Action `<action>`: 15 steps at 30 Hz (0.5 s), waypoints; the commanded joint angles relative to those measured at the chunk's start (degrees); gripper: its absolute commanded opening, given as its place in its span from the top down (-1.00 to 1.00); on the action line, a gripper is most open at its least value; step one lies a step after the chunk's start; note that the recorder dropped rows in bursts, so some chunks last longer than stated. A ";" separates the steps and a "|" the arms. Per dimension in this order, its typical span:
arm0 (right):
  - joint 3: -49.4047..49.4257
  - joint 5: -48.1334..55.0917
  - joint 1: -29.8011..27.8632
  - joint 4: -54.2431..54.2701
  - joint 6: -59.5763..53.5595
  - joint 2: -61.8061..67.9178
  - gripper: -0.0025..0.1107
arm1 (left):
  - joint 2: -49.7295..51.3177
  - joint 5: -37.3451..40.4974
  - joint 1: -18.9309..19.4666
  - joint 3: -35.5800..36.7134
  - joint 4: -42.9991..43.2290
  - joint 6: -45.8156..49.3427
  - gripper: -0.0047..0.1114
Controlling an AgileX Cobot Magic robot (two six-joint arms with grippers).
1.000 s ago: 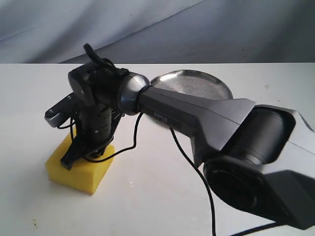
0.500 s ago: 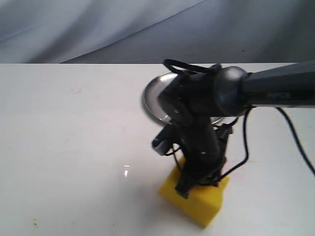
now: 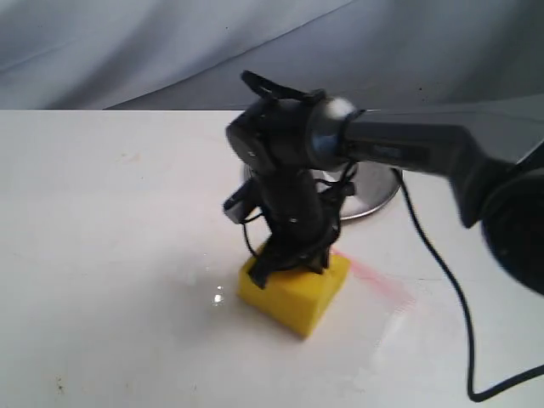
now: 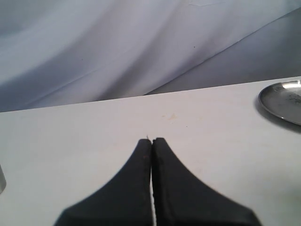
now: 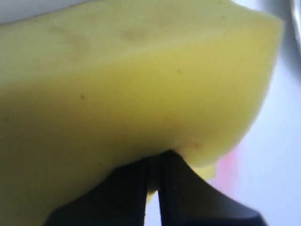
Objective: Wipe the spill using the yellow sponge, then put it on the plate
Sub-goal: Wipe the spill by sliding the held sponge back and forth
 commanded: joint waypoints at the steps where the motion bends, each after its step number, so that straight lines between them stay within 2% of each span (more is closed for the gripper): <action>1: -14.02 -5.18 5.95 8.39 -1.75 7.57 0.96 | -0.20 -0.41 -0.29 0.27 -0.34 0.02 0.92; 7: -13.89 -5.18 11.20 8.74 -5.73 7.18 0.96 | -0.20 -0.41 -0.29 0.27 -0.34 0.02 0.92; 11: -6.09 -5.18 12.23 4.74 -6.23 5.43 0.96 | -0.20 -0.41 -0.29 0.27 -0.34 0.02 0.92; 15: 3.46 -5.18 10.42 -3.01 -2.69 2.76 0.96 | -0.20 -0.41 -0.29 0.27 -0.34 0.02 0.92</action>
